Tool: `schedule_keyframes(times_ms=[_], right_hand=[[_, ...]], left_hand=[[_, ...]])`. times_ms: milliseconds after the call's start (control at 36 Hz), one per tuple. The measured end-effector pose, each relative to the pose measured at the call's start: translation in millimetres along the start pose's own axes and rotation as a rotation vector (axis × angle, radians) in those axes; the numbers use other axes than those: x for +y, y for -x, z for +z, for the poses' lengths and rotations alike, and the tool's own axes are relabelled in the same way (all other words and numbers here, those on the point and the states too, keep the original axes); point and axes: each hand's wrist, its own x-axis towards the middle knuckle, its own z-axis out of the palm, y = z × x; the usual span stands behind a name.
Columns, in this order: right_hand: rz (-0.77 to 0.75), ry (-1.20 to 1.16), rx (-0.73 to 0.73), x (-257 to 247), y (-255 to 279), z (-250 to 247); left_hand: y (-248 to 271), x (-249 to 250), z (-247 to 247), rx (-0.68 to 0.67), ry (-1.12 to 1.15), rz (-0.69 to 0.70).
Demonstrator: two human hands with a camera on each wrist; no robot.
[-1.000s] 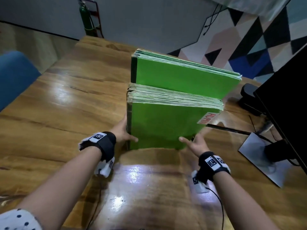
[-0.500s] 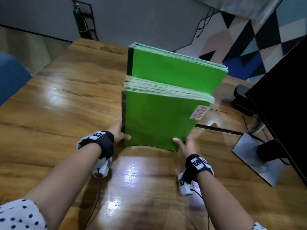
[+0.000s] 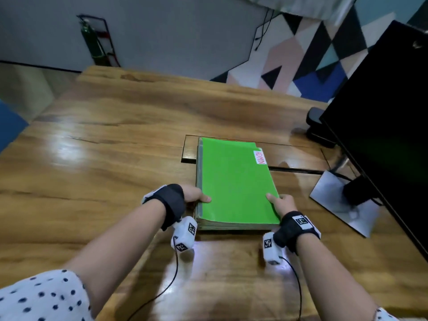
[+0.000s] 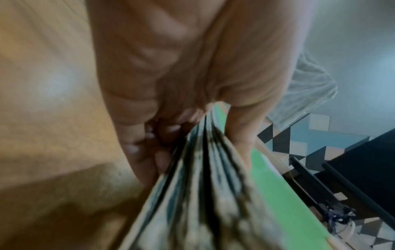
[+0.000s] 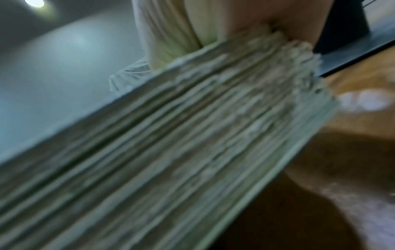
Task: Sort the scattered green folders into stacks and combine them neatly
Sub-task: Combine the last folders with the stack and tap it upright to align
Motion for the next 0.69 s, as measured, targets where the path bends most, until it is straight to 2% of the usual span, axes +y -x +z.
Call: schedule_keyframes(times_ms=[83,278,694], right_hand=[[0.021,0.034,0.018,4.5,-1.2,-6.5],[0.083,0.096,0.055,2.8,-18.5,-19.3],[0.112,0.238,0.029,14.1,-36.6,-11.7]], left_hand=[[-1.0,4.9,13.5,-0.019,-0.017,-0.012],[-15.2,17.1,36.7,0.034,0.028,-0.003],[-34.9,6.9,51.5,0.144,0.076,0.048]])
